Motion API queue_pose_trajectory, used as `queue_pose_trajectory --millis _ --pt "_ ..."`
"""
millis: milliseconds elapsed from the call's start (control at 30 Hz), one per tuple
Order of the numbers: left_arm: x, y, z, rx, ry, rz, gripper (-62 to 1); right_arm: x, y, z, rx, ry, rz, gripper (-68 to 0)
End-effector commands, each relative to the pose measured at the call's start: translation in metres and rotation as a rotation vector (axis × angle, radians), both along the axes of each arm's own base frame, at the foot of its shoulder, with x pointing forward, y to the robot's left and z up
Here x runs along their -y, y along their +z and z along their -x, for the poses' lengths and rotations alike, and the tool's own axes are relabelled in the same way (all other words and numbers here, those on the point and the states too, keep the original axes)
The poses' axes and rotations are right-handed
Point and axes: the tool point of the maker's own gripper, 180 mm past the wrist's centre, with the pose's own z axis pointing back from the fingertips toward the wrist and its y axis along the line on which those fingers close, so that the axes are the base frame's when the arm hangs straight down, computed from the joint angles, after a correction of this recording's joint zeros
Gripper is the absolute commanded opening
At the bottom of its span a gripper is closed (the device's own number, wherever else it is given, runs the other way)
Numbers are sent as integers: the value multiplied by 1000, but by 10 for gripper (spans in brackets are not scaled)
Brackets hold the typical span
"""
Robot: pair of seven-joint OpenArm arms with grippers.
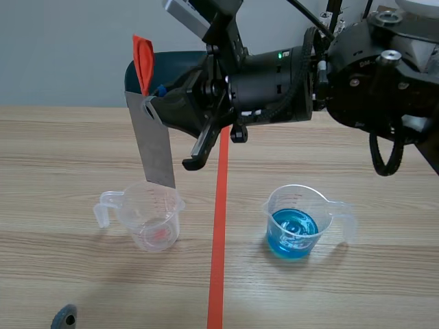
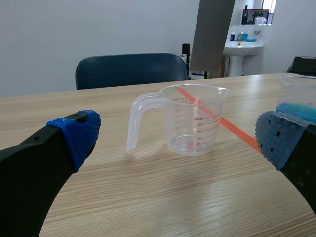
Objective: Do the redox reaction experiment. lift the metal plate out of the left beaker
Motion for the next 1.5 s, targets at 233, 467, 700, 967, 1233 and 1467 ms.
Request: queue_pose_trajectory --millis 233,467,700,967,1233,1467 --pt "-2 10 0 56 10 17 14 -10 40 2 25 73 -60 -669" --pt "-2 10 0 56 10 17 14 -15 42 7 31 108 -41 -669" --pt "-2 10 0 56 10 17 14 -17 45 8 15 117 -55 -669" --pt "-2 10 0 56 10 17 14 -22 47 12 2 131 -72 -669" --pt "-2 11 0 56 10 17 14 -24 51 13 -23 129 -105 -669" --pt "-2 11 0 56 10 17 14 -25 57 14 -59 127 -145 -669"
